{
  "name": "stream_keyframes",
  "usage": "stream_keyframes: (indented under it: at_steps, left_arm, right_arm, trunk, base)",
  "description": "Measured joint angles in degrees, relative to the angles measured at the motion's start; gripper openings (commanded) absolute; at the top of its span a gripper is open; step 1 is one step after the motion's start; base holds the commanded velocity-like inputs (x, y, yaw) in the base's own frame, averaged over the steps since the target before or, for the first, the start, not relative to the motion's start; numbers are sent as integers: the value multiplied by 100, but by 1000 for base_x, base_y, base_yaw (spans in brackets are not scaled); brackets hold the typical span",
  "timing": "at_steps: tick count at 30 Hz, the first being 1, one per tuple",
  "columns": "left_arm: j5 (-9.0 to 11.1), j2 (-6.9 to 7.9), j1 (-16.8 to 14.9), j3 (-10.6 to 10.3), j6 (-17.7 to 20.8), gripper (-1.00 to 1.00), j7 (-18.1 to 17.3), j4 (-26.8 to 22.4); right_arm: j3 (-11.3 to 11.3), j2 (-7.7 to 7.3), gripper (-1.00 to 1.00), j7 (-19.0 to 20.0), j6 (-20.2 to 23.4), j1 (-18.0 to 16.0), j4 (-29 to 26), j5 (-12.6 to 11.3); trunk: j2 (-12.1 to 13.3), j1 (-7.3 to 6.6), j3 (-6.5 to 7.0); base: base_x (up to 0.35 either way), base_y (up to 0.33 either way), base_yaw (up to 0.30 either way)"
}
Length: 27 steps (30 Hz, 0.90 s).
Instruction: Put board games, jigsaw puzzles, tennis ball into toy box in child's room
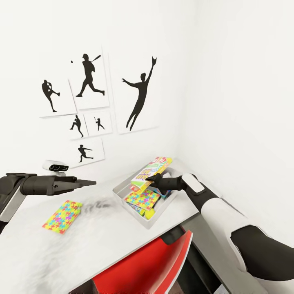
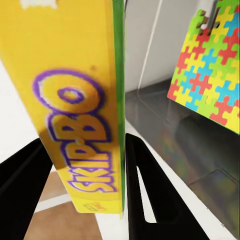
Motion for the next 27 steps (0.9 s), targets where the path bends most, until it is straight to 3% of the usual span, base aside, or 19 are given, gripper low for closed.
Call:
stream_keyframes:
  at_steps: [27]
  left_arm:
    - [0,0,1,1,0,100,1,8]
  right_arm:
    - [-5,-12,-100,-5,-2,-1,0,6]
  trunk:
    - [0,0,-257]
  base:
    - [0,0,56]
